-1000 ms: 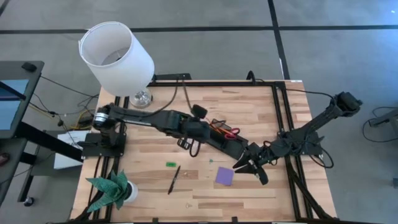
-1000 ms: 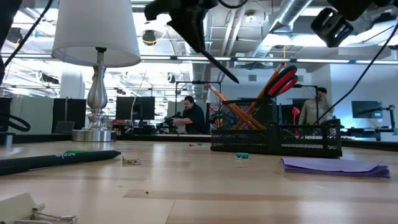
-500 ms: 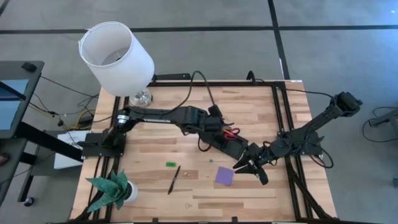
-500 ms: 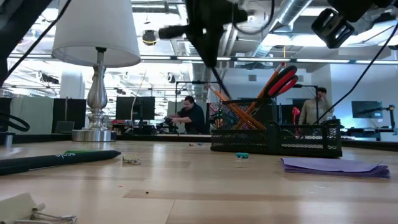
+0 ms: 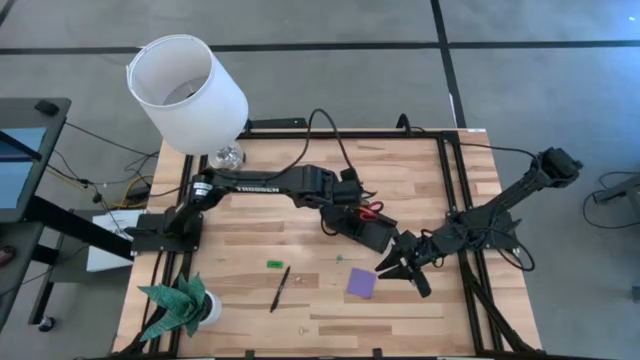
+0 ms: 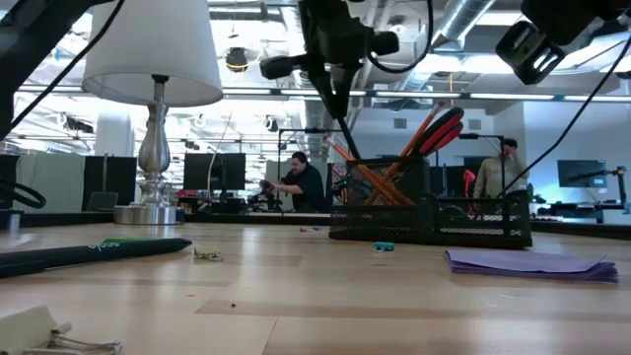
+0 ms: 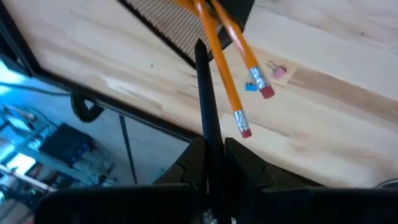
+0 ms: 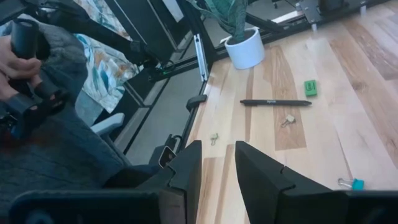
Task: Pick and place office supplies into organizer
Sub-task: Put the top black pen into the black desk organizer
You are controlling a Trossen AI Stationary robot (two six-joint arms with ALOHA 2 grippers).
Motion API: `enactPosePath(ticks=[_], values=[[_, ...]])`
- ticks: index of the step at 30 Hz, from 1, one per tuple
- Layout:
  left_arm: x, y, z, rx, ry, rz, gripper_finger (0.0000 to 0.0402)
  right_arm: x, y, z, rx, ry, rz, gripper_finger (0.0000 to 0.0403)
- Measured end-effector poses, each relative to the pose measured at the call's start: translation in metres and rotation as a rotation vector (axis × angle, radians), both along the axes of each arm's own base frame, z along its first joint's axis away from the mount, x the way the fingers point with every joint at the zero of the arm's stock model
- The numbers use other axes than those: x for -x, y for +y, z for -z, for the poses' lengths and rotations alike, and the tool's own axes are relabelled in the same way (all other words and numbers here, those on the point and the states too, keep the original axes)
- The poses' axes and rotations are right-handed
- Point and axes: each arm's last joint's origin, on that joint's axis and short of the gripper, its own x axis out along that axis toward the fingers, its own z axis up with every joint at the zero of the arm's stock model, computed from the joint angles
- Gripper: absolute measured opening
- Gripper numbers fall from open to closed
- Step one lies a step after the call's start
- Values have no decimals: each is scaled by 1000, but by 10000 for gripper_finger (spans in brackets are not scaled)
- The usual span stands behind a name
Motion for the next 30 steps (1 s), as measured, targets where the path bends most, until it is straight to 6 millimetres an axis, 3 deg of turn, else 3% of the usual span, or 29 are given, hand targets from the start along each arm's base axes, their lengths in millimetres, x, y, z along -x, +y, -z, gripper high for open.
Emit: enactPosePath(ticks=[10,15,22,30], values=[[-1,-8,1,69,55,136,23,0,0,0,0,0,0,93],[-5,-10,0,124,-11,134,24,0,0,0,0,0,1,93],[-7,-13,0,170,-66,73,89,0,0,0,1,2,0,93],[-9,-21,-1,149,-104,74,100,0,0,2,7,16,-7,93]])
